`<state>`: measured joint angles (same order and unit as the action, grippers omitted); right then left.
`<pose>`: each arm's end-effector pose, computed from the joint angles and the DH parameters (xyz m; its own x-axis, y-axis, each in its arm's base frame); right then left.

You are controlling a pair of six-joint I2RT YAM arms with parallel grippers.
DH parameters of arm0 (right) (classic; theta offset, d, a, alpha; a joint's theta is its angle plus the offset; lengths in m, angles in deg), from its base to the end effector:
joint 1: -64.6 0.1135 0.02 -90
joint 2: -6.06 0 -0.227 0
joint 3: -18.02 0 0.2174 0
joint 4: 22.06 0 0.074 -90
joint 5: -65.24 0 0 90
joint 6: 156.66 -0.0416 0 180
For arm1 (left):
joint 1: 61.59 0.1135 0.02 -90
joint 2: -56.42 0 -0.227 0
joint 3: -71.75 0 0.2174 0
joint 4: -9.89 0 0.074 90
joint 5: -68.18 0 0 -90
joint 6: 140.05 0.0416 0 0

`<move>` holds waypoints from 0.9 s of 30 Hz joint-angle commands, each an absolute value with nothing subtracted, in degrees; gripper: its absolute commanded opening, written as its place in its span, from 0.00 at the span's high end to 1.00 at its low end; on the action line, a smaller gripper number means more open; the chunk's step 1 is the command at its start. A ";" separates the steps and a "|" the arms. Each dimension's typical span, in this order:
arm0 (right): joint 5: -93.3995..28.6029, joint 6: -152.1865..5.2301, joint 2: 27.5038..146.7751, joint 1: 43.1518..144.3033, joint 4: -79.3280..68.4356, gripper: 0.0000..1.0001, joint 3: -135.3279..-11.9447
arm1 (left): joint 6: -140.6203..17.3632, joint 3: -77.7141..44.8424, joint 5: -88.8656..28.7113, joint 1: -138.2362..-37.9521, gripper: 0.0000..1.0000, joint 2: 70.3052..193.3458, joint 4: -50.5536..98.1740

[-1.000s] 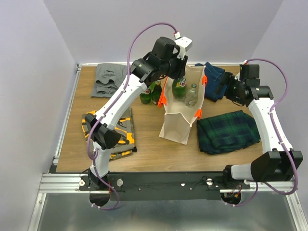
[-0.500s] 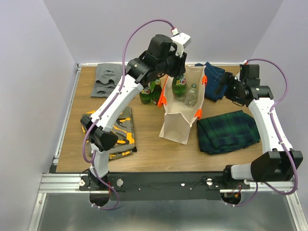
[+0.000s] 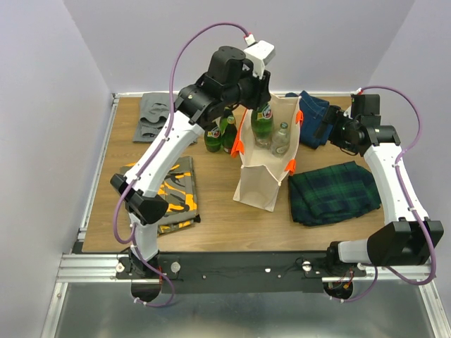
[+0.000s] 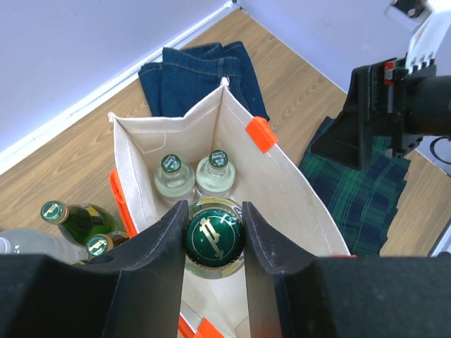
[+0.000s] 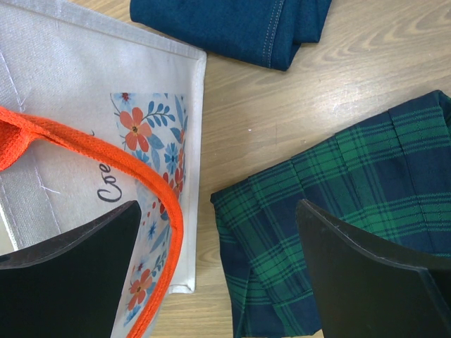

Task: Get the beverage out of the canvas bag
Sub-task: Take out the drink from the canvas bag, then place the drink at the center of the board.

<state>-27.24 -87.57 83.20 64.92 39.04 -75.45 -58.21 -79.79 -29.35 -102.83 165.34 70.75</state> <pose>0.2601 0.0033 0.3145 -0.6708 0.3528 -0.6523 0.2174 0.9345 0.2818 0.2694 -0.2434 0.4394 -0.3390 0.1101 -0.9343 0.7061 0.6860 -0.1754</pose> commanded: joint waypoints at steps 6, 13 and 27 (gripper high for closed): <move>-28.10 -87.67 82.17 64.78 39.49 0.00 -75.26 | -57.87 -80.76 -26.74 -102.90 1.00 157.94 61.42; -28.36 -87.67 82.08 64.78 39.66 0.00 -75.52 | -56.47 -79.44 -23.67 -102.90 1.00 155.21 61.25; -29.50 -88.02 82.87 64.78 39.84 0.00 -76.57 | -52.42 -71.90 -14.44 -102.55 1.00 149.77 58.89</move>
